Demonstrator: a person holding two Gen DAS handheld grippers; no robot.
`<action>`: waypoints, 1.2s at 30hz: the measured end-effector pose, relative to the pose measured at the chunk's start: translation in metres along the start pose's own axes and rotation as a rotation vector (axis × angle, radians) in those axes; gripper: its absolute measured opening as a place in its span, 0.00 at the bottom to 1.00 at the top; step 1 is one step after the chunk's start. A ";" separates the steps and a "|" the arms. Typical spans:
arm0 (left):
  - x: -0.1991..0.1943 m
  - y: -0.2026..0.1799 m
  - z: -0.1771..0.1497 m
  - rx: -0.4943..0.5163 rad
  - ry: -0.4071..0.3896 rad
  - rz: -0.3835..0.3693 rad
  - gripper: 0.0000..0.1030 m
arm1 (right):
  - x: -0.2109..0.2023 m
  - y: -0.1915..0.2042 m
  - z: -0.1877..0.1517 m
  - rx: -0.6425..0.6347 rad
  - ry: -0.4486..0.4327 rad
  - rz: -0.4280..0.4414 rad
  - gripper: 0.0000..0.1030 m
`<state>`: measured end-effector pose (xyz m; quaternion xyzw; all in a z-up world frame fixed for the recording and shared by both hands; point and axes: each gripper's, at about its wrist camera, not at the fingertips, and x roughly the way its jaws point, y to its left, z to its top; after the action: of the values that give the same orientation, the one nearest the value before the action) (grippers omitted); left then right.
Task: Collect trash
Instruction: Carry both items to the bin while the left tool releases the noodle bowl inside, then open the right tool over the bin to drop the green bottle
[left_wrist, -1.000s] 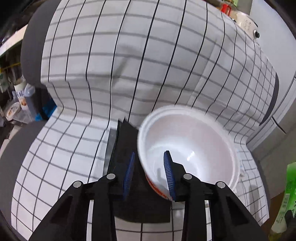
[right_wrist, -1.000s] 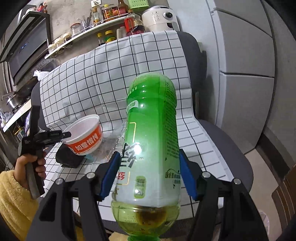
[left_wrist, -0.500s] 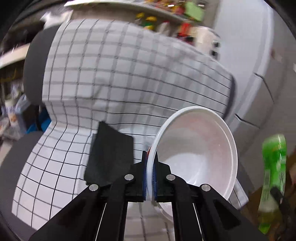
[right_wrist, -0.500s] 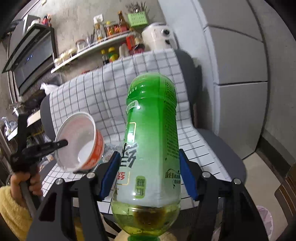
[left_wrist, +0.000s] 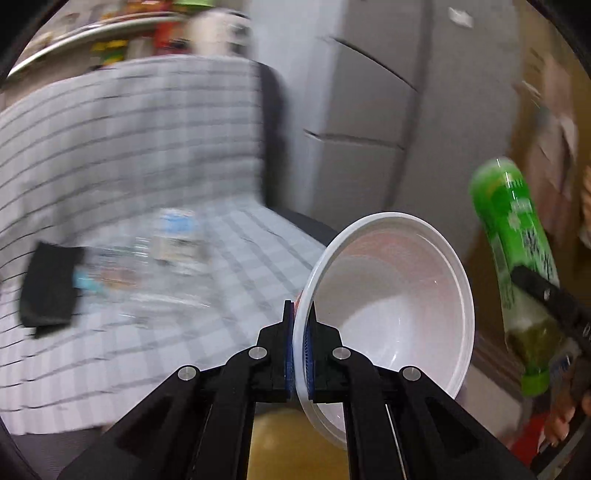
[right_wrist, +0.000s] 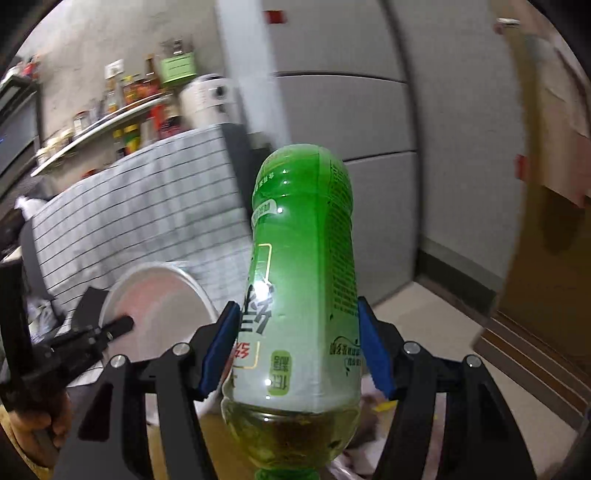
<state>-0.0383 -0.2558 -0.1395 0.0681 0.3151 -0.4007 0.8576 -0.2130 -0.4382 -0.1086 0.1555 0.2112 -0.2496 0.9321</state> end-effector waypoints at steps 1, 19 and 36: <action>0.008 -0.017 -0.003 0.032 0.023 -0.030 0.05 | -0.004 -0.008 -0.002 0.013 -0.005 -0.017 0.60; 0.102 -0.150 -0.008 0.196 0.195 -0.255 0.40 | -0.020 -0.120 -0.024 0.192 -0.031 -0.174 0.60; 0.062 -0.102 0.003 0.128 0.097 -0.195 0.41 | 0.013 -0.104 -0.044 0.151 0.085 -0.186 0.61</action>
<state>-0.0812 -0.3649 -0.1606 0.1109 0.3352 -0.4977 0.7922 -0.2716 -0.5122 -0.1719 0.2155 0.2448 -0.3431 0.8809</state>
